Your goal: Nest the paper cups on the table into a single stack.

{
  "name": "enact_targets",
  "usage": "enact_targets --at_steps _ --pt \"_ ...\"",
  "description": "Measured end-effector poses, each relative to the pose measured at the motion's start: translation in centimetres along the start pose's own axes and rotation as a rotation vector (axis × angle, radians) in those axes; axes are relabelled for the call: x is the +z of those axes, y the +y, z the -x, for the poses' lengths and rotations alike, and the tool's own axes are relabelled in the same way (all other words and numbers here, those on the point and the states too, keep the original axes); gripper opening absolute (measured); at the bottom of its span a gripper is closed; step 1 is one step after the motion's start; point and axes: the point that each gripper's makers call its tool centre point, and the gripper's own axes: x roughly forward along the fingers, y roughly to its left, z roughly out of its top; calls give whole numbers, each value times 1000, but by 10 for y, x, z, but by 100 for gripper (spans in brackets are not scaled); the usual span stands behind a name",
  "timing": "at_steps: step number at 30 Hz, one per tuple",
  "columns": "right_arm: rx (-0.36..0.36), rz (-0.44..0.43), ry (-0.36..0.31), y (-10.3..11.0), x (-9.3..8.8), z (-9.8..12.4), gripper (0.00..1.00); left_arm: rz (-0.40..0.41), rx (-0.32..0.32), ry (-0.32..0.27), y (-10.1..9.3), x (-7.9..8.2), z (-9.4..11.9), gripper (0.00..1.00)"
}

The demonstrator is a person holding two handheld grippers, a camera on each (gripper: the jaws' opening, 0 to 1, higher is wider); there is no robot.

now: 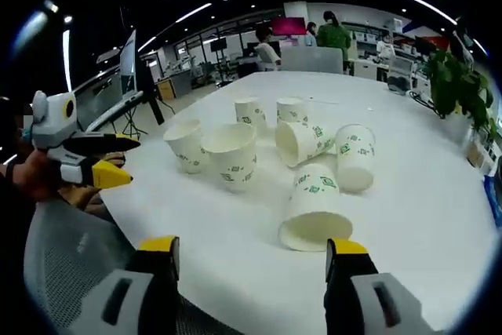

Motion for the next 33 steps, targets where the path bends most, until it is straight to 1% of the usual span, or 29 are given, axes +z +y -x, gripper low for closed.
enact_targets --at_steps 9,13,16,19,24,28,33 --pt "-23 13 3 -1 3 5 77 -2 -17 -29 -5 7 4 68" --pt "-43 10 7 -6 2 4 77 1 -21 -35 -6 9 5 68" --pt "-62 6 -6 -9 5 7 77 5 -23 -38 -7 10 5 68" --pt "-73 -4 -22 -11 8 7 77 14 -24 -42 -6 10 6 68" --pt "-92 -18 -29 -15 9 10 77 30 -21 -43 -4 9 6 68" --pt "-101 -19 -27 -15 10 11 77 37 -14 -38 -2 7 5 68" --pt "-106 -9 -18 -16 11 10 77 59 -8 -47 4 8 5 68"
